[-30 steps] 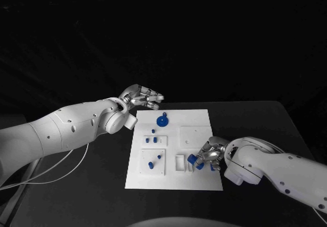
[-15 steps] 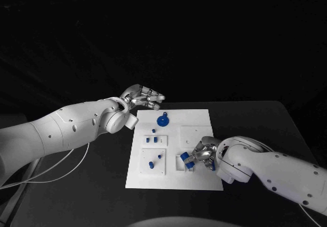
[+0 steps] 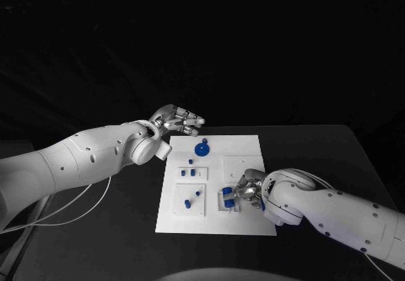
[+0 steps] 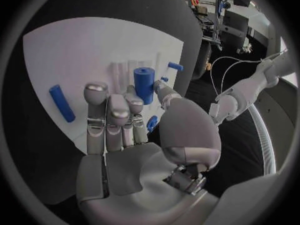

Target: Assemble the parts on the task board

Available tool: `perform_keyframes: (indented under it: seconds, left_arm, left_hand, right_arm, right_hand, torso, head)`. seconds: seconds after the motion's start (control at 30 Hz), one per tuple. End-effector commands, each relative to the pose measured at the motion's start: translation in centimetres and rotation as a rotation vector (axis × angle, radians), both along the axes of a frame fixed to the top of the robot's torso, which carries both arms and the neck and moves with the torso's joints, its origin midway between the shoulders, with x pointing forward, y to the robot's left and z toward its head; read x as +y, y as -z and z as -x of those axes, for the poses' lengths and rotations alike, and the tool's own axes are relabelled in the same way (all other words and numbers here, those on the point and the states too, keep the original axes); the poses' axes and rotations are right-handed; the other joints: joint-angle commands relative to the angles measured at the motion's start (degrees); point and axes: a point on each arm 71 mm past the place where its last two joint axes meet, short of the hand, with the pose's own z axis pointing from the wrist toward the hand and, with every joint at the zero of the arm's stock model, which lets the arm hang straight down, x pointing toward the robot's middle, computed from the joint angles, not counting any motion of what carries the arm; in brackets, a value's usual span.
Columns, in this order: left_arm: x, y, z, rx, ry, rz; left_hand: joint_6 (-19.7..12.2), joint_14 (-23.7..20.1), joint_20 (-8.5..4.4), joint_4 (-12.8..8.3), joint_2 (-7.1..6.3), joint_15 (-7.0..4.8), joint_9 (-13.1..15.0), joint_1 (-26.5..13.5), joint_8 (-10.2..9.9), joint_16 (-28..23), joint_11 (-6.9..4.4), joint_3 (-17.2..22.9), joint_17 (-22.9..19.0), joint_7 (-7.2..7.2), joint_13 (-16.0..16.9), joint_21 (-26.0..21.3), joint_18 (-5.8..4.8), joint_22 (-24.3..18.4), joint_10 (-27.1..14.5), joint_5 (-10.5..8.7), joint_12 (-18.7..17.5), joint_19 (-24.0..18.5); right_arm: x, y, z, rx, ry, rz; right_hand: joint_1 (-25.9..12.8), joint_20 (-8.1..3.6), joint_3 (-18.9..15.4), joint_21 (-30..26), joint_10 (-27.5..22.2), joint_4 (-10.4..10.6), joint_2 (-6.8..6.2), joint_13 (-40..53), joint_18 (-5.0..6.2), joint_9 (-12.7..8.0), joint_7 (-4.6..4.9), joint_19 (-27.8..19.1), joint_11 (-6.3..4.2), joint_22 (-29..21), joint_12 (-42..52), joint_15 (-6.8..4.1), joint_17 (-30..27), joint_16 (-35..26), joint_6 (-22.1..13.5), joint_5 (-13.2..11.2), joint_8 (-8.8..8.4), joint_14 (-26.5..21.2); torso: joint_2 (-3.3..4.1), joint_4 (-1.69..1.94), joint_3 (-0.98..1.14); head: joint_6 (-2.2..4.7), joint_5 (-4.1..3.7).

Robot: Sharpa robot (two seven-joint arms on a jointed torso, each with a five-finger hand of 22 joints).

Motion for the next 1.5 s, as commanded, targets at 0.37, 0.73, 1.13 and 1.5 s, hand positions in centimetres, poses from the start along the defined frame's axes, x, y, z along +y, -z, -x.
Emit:
perform_keyframes:
  seconds: [0.37,0.73,1.13,1.5]
  left_arm:
    - [-0.2,0.0,0.1,0.006,0.025,-0.003]
    - [-0.1,0.0,0.1,0.009,0.026,-0.007]
    - [-0.1,0.1,0.1,0.011,0.026,-0.010]
    - [0.2,0.0,0.1,0.009,0.023,-0.012]
  left_hand:
    - [-0.35,-0.19,0.47,0.51,-0.16,0.17,0.05,-0.38,0.02,-0.13,0.04,0.11,0.12,-0.03,0.07,0.35,-0.06,-0.24,-0.45,-0.26,-0.21,-0.18]
    - [-0.37,-0.23,0.48,0.61,-0.15,0.19,0.04,-0.43,0.02,-0.14,0.06,0.13,0.14,-0.03,0.07,0.37,-0.06,-0.31,-0.49,-0.28,-0.21,-0.21]
    - [-0.38,-0.21,0.49,0.77,-0.12,0.19,0.05,-0.51,0.02,-0.13,0.06,0.15,0.17,-0.03,0.07,0.42,-0.06,-0.41,-0.53,-0.30,-0.21,-0.20]
    - [-0.38,-0.21,0.49,0.77,-0.12,0.19,0.05,-0.51,0.02,-0.13,0.06,0.15,0.17,-0.03,0.07,0.42,-0.06,-0.41,-0.53,-0.30,-0.21,-0.20]
  right_arm:
    - [1.1,0.5,0.6,-0.010,-0.092,0.062]
    - [1.3,0.4,0.8,-0.013,-0.094,0.049]
    - [0.6,0.0,0.5,-0.080,-0.071,-0.012]
    - [-0.8,-2.6,0.3,-0.406,-0.162,-0.136]
  right_hand:
    - [0.25,-0.40,0.39,0.23,0.33,-0.39,-0.56,-0.15,-0.94,0.06,-0.30,2.83,-0.10,4.12,-0.24,-0.16,-0.03,-0.03,0.34,0.43,-0.37,0.21]
    - [0.16,-0.43,0.10,0.33,0.31,-1.35,-0.23,-0.26,-0.97,0.10,-0.34,2.83,-0.13,4.15,-0.25,-0.17,-0.05,-0.06,0.43,1.26,-0.37,0.20]
    - [0.15,-0.19,-2.31,-0.79,-0.43,2.81,-3.70,-0.06,-0.55,0.02,0.37,2.75,0.40,3.84,-0.20,0.11,-1.02,-1.35,-1.16,-2.90,-0.30,0.04]
    - [10.11,0.88,-7.15,-2.23,-1.54,-4.75,-2.28,-0.94,1.01,-5.05,2.63,2.70,1.66,3.86,-0.33,0.96,-1.40,-2.05,-7.35,1.05,-0.41,-0.03]
  torso:
    - [0.02,0.02,0.03]
    - [0.00,-0.03,0.07]
    - [-0.02,0.01,0.06]
    - [0.01,-0.07,0.06]
  head:
    - [-0.33,0.25]
    - [-0.47,0.57]
    - [-0.49,0.58]
    - [-0.40,0.89]
